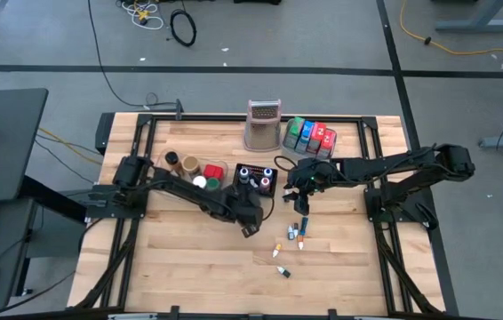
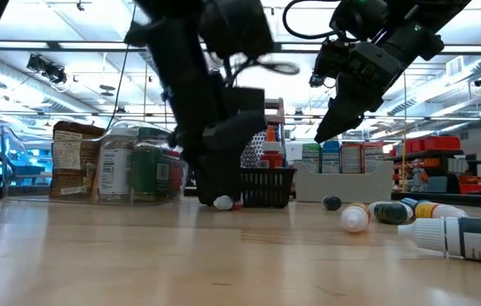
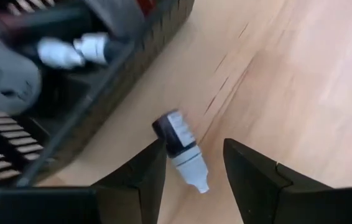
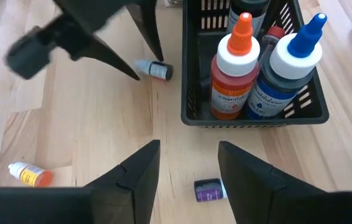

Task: Pick & Place Kitchen Items
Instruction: Put the small red food coloring bottle into the black bin

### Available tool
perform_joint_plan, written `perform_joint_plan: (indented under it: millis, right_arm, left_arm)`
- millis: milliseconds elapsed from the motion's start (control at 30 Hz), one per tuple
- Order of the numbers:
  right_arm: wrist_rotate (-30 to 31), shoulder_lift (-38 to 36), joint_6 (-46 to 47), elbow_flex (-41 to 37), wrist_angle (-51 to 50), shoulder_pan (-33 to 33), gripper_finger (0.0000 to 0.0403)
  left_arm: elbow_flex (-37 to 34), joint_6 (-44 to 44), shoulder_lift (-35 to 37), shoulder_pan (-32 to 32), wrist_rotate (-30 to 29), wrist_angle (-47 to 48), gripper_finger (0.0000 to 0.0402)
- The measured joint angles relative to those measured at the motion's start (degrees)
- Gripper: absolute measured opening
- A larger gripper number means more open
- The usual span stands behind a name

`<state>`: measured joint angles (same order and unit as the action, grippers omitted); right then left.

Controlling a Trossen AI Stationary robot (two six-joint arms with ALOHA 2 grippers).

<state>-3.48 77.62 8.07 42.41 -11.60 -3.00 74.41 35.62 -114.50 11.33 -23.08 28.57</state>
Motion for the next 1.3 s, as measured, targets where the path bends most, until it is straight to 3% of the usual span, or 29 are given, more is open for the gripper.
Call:
perform_joint_plan:
  millis: [133,333,633,800,1000,1300]
  right_arm:
    - [0.0,0.0,0.0,0.0,0.0,0.0,0.0171]
    - [0.0,0.0,0.0,0.0,0.0,0.0,0.0171]
    - [0.0,0.0,0.0,0.0,0.0,0.0,0.0171]
    - [0.0,0.0,0.0,0.0,0.1,0.0,0.0171]
    - [0.0,0.0,0.0,0.0,0.1,0.0,0.0171]
    - [0.0,0.0,0.0,0.0,0.1,0.0,0.0171]
  left_arm:
    - [-3.2,0.4,0.0,-1.3,3.5,-3.3,0.0168]
    - [-4.9,-1.4,0.3,-2.1,3.8,-6.6,0.0163]
    - [-4.0,-4.2,0.2,-2.2,5.2,-7.7,0.0082]
    - [-1.0,-8.4,0.0,-2.2,2.6,-7.9,0.0083]
    - [5.1,-10.7,0.0,-2.2,-2.1,0.6,0.0109]
    - [10.2,-9.8,0.2,-2.8,-11.7,11.9,0.0084]
